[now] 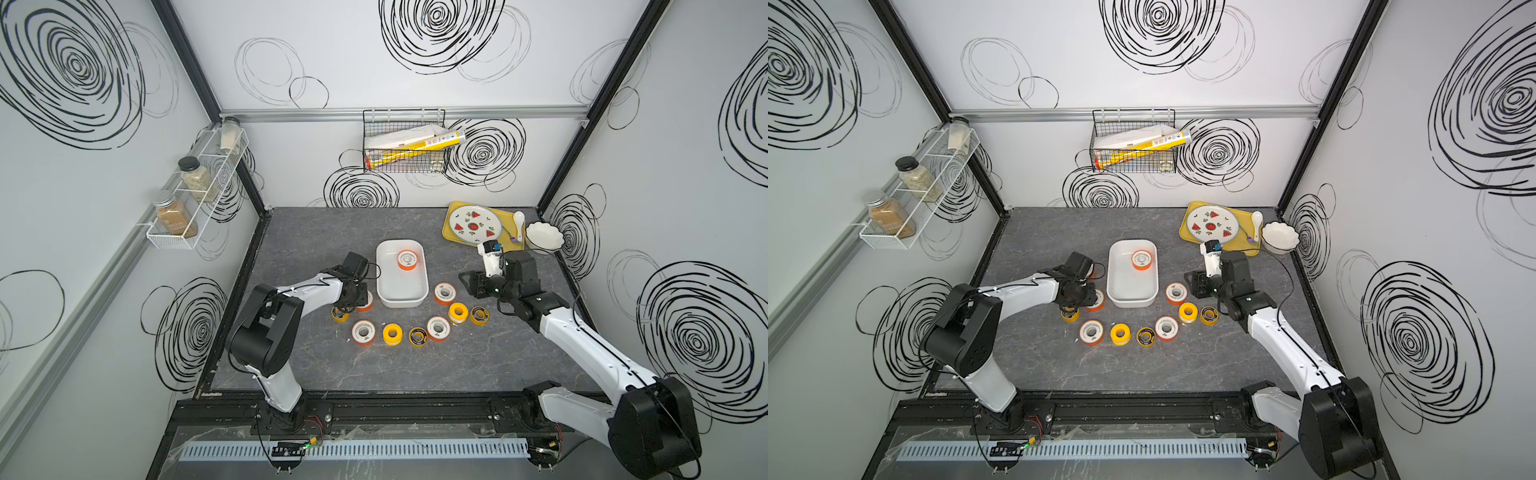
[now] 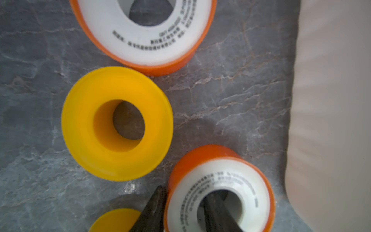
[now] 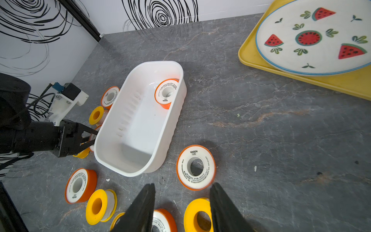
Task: Put the sealing tape into the storage box
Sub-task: Pick up the sealing tape at the center of the board.
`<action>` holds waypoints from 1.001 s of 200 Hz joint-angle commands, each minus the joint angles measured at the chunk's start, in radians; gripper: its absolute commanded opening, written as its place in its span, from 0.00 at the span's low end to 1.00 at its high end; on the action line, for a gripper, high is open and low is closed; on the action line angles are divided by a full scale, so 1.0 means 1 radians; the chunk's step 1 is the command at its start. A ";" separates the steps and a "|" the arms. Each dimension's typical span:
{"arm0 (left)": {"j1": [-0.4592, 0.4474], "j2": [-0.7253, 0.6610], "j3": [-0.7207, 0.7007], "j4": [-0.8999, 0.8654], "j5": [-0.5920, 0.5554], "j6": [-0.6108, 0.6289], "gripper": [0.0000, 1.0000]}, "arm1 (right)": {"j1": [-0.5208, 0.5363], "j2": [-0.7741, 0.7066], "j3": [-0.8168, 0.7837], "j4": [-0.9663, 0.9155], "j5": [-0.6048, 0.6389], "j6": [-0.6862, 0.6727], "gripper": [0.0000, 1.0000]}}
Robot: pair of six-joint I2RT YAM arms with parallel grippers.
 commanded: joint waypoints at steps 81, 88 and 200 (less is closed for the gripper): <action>-0.013 -0.153 0.011 -0.079 -0.202 -0.055 0.31 | -0.004 0.091 0.011 0.007 -0.147 -0.027 0.50; -0.013 -0.165 0.025 -0.090 -0.201 -0.051 0.31 | -0.004 0.116 0.020 0.014 -0.159 -0.020 0.50; -0.106 -0.066 0.334 -0.161 0.021 0.049 0.31 | 0.005 0.581 0.316 0.052 -0.369 0.030 0.39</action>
